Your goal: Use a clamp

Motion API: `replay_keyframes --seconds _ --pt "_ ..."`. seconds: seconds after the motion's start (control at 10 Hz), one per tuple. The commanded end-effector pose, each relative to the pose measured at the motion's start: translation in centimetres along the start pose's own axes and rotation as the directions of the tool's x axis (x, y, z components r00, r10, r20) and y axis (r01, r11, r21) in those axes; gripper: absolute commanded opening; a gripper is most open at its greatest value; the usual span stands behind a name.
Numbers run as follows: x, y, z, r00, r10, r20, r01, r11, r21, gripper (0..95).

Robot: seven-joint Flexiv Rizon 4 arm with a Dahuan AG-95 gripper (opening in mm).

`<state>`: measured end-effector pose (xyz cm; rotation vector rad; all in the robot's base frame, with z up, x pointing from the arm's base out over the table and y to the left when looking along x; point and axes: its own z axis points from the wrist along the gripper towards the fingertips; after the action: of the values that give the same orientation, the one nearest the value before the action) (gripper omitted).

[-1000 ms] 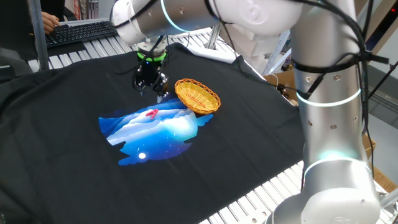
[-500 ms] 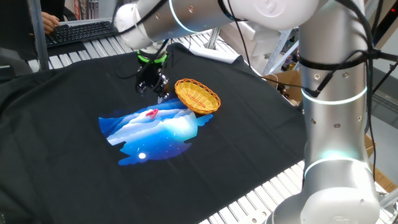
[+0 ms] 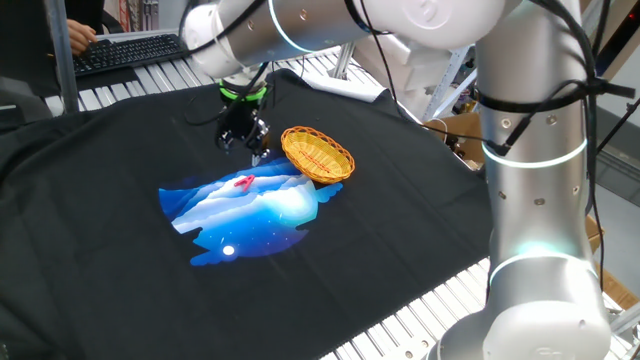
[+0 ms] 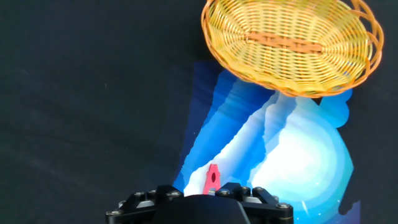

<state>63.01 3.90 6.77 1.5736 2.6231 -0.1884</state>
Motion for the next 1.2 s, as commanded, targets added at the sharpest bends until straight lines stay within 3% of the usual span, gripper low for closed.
replay_keyframes --seconds 0.1,0.2,0.5,0.6,0.7,0.8,1.2 --pt "-0.07 -0.21 -0.15 0.999 -0.014 -0.048 0.014 1.0 0.007 57.0" --pt "-0.07 -0.21 -0.15 0.999 -0.027 -0.039 0.028 1.0 0.013 57.0" --pt "-0.07 -0.21 -0.15 0.997 -0.046 -0.058 0.048 0.999 0.022 57.0" --pt "-0.07 -0.21 -0.15 0.996 -0.053 -0.066 0.054 0.998 0.021 57.0" --pt "-0.07 -0.21 -0.15 0.996 -0.036 -0.087 0.036 0.999 0.001 57.0" --pt "-0.07 -0.21 -0.15 0.996 -0.033 -0.088 0.034 0.999 0.001 57.0" --pt "0.36 -0.23 0.14 0.999 -0.003 -0.035 0.004 1.0 0.014 57.0"
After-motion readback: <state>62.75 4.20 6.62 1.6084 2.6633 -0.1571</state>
